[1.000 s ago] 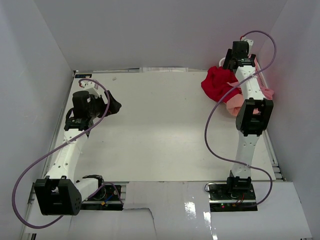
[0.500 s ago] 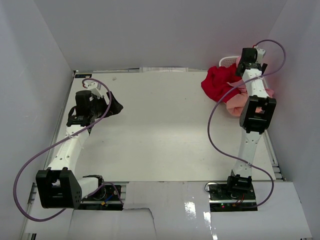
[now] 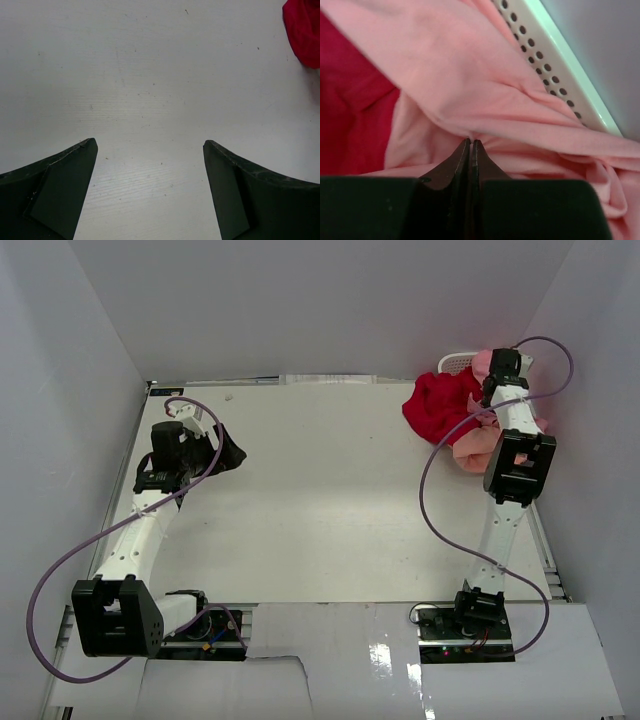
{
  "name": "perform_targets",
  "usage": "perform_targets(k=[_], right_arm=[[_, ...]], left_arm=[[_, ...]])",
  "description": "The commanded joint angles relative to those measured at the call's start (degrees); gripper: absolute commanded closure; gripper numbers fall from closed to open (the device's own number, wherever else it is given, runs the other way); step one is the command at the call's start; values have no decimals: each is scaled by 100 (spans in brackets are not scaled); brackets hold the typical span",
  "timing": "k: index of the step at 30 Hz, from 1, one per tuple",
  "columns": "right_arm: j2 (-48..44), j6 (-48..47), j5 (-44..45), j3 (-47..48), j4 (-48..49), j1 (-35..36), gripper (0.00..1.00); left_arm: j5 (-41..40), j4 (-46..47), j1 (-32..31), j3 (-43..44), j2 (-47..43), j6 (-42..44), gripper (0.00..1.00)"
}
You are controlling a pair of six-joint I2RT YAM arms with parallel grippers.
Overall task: Fold and stack the t-shirts
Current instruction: Grab crumpled tshirt from bin with the right arm, then move the tshirt to the center of the board
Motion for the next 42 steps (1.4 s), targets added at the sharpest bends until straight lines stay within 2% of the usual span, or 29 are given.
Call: perform_targets(k=[1, 2, 7, 12, 14, 17, 18, 20, 23, 27, 30, 34, 37, 41, 42], right_arm=[[-1183, -200, -640, -195, 766, 224, 92], [-1281, -210, -807, -143, 768, 251, 92], [-1931, -26, -2958, 551, 321, 321, 92], [-2740, 168, -4855, 367, 83, 497, 92], [-3109, 212, -5341, 183, 4, 620, 92], [-3409, 212, -6115, 226, -224, 1128, 92], [-3427, 229, -6726, 296, -443, 1374, 92], [-3444, 448, -7345, 375, -585, 1595, 92], [-3637, 195, -7559, 350, -1112, 2245, 92], [-4199, 221, -8094, -273, -1052, 3036, 92], [-4367, 335, -8288, -65, -1148, 3537, 92], [-4604, 800, -8753, -73, -718, 4047, 92], [-4955, 678, -9052, 59, -437, 4451, 92], [-5641, 1089, -9018, -484, 721, 4356, 92], [-5668, 1134, -8991, -625, 715, 4286, 92]], left_arm=[[10, 121, -8, -46, -207, 70, 2], [10, 121, -8, -46, -224, 62, 2], [10, 121, -8, -46, -251, 62, 2], [63, 121, -8, -29, -260, 62, 2], [81, 130, -8, -29, -286, 44, 2], [81, 121, -8, -29, -321, 53, 2], [63, 121, -8, -29, -339, 53, 2], [11, 103, -8, -37, -391, 53, 2], [-200, 60, -8, -20, -462, 44, 2], [-543, -20, -8, 7, -567, 0, 2], [-806, -55, -8, 15, -655, -52, 2], [-1079, -143, -8, 59, -664, -96, 2], [-1193, -187, 1, 77, -673, -123, 2], [-1255, -187, 1, 59, -752, -132, 2], [-1273, -187, 1, 59, -752, -140, 2]])
